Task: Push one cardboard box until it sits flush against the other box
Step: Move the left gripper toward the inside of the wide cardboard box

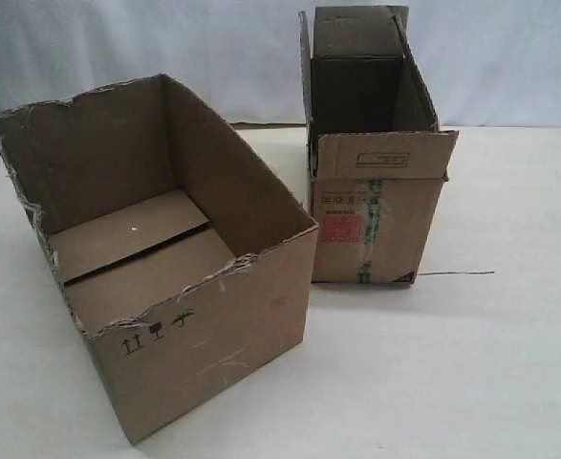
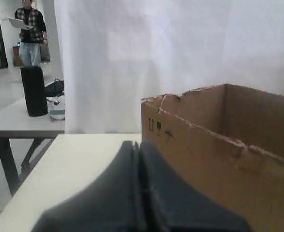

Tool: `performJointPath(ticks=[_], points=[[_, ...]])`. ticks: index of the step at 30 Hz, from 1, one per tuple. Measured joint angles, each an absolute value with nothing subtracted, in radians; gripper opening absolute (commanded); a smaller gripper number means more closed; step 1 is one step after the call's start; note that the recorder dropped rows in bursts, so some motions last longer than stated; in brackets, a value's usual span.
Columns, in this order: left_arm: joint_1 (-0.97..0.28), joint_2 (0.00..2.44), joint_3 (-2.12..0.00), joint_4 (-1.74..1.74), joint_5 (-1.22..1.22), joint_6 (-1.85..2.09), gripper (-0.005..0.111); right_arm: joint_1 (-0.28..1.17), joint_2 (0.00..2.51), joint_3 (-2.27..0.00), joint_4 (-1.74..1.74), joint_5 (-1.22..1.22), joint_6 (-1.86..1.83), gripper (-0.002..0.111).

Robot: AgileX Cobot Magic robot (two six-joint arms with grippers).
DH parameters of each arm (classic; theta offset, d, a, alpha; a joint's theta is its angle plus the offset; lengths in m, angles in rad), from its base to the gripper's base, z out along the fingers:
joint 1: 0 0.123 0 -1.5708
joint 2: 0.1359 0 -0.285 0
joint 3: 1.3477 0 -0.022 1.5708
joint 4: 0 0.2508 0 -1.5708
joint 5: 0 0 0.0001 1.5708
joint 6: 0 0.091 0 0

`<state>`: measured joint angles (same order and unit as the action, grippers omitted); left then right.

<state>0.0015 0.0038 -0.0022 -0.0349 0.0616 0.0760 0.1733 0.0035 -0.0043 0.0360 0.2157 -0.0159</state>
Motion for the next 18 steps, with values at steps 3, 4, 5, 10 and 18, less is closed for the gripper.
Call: performJointPath(ticks=[3, 4, 5, 10, 18], points=[[0.001, 0.004, -0.002, -0.035, -0.028, 0.076, 0.0, 0.173, 0.003, -0.004, 0.036, 0.216, -0.016, 0.005], [0.001, 0.003, -0.002, -0.035, -0.071, 0.076, 0.0, 0.173, 0.003, -0.004, 0.036, 0.216, -0.016, 0.005], [0.001, 0.003, -0.002, -0.035, -0.137, 0.076, 0.0, 0.173, 0.003, -0.004, 0.036, 0.216, -0.016, 0.005], [0.013, 0.105, -0.112, -0.199, -0.237, 0.103, 0.0, 0.173, 0.003, -0.004, 0.036, 0.216, -0.016, 0.005], [0.007, 0.868, -0.958, -0.194, 1.03, 0.345, 0.0, 0.173, 0.003, -0.004, 0.036, 0.216, -0.016, 0.005]])
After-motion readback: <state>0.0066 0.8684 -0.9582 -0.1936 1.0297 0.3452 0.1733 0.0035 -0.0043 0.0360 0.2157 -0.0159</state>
